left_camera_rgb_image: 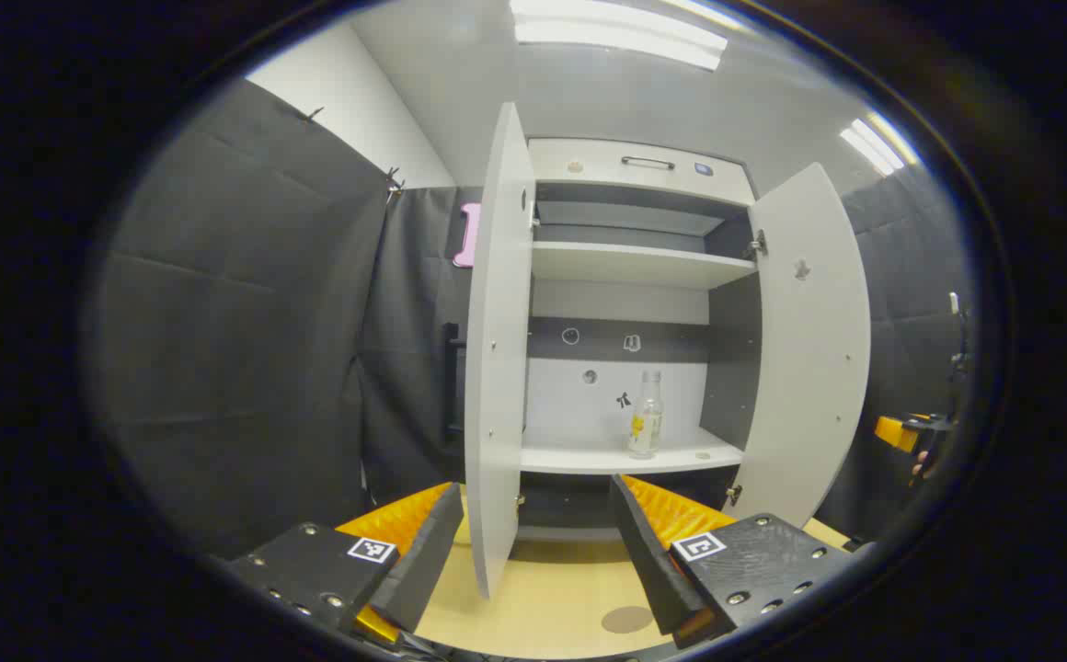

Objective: Grasp the bottle in the cabinet with the left hand and place it on the coaster, then close the right door with the right hand and the left door with the left hand.

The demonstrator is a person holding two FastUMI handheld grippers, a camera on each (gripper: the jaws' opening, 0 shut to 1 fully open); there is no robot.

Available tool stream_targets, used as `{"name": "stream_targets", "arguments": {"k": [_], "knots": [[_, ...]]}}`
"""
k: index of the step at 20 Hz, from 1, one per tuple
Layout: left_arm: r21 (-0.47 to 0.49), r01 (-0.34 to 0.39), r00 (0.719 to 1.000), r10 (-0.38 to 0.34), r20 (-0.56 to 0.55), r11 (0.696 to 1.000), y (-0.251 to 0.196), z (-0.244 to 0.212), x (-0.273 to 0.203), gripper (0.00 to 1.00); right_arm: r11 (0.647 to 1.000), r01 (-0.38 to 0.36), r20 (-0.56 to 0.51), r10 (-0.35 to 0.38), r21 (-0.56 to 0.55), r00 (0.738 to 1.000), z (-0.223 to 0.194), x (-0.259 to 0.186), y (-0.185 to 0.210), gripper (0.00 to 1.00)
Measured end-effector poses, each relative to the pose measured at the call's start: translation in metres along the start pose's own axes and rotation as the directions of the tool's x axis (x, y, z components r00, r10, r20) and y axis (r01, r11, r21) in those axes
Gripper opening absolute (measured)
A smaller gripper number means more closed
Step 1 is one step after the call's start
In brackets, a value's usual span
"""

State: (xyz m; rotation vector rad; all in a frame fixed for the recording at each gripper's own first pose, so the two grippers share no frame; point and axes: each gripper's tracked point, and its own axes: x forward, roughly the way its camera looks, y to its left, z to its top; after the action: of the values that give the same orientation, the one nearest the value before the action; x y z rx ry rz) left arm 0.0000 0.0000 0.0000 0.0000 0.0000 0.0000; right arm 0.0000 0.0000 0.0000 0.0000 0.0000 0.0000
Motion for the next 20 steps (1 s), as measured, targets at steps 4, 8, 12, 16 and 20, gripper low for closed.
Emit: {"name": "stream_targets", "arguments": {"k": [4, 8, 12, 16, 20], "knots": [[-0.031, 0.004, 1.0, -0.005, -0.013, 1.0, -0.001, -0.004, 0.001, 0.93, 1.0, -0.001, 0.02, 0.002, -0.023, 1.0, 0.015, 0.002, -0.007, 0.98], [-0.053, 0.0, 0.999, -0.001, -0.032, 0.999, -0.001, -0.003, 0.001, 0.94, 1.0, -0.009, 0.019, 0.009, -0.015, 1.0, 0.014, 0.007, -0.01, 0.98], [-0.032, 0.003, 1.0, -0.004, -0.026, 0.999, -0.001, -0.003, 0.0, 0.93, 1.0, 0.014, -0.018, -0.014, 0.0, 1.0, 0.005, 0.009, -0.018, 0.98], [-0.032, 0.041, 0.999, -0.041, -0.022, 0.999, -0.012, -0.001, 0.011, 0.94, 0.998, 0.056, -0.049, -0.055, 0.033, 0.997, -0.004, 0.009, -0.029, 0.98], [0.002, 0.096, 0.995, -0.096, -0.026, 0.995, -0.035, 0.004, 0.051, 0.93, 0.993, 0.11, -0.05, -0.107, 0.053, 0.993, 0.001, 0.016, -0.044, 0.98]]}}
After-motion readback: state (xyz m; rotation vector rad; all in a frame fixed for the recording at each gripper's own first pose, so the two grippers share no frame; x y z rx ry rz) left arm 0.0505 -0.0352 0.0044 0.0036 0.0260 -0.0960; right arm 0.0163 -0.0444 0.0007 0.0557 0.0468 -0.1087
